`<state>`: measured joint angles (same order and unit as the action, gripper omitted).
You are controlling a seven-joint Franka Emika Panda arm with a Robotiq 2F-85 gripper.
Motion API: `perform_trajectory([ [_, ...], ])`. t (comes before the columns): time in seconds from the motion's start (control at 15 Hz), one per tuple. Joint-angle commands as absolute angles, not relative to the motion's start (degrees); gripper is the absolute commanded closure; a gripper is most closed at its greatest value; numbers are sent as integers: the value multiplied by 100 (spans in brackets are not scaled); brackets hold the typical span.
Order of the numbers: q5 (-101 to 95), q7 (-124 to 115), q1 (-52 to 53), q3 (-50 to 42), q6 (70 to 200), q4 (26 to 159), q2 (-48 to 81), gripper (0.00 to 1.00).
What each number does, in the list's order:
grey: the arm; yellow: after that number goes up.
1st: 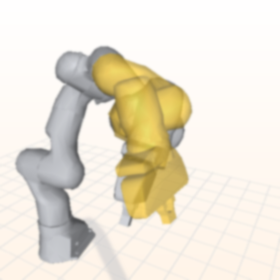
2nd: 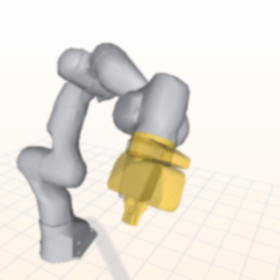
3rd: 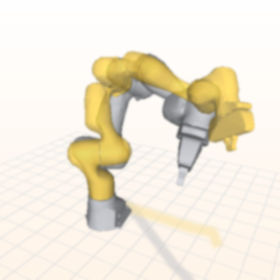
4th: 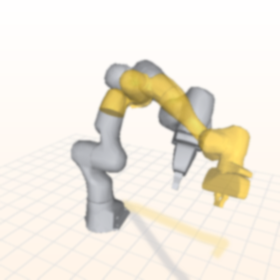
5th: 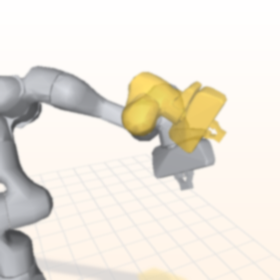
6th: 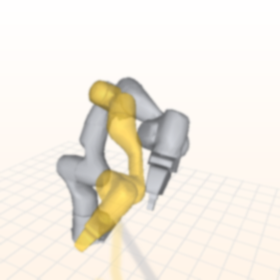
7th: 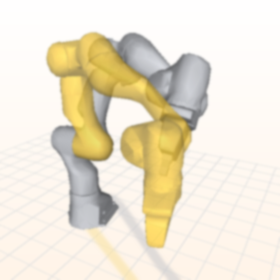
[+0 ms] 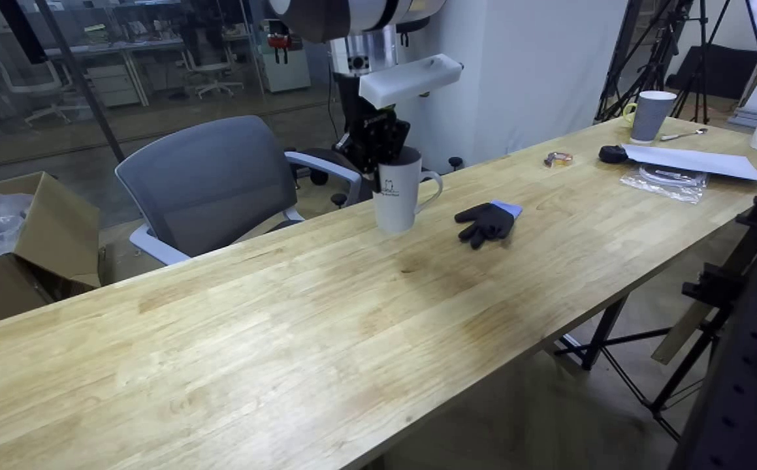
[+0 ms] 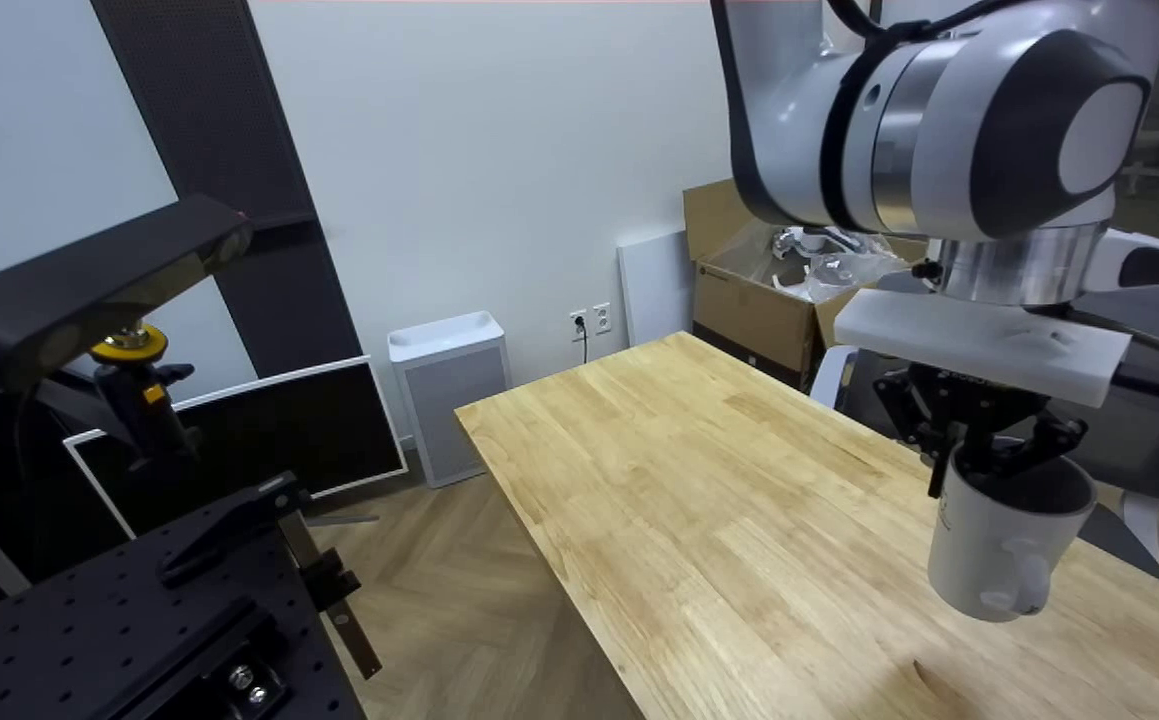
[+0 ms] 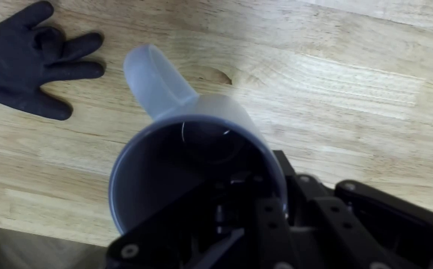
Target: Pick up the mug then set it back down
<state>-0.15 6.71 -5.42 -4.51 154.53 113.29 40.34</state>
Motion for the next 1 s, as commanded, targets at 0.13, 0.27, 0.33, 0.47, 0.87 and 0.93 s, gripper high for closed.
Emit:
perform_trajectory([
  [0.13,-110,355,-466,-562,15321,11176,4025,98],
  [0.27,-102,287,-449,-587,15325,11179,4025,98],
  [0.33,-95,248,-441,-596,15330,11181,4025,98],
  [0.47,-98,178,-420,-622,15366,11184,4030,98],
  [0.87,-63,4,-392,-648,15376,11186,4032,98],
  [0.93,-29,243,-644,-617,15515,11332,4014,98],
])
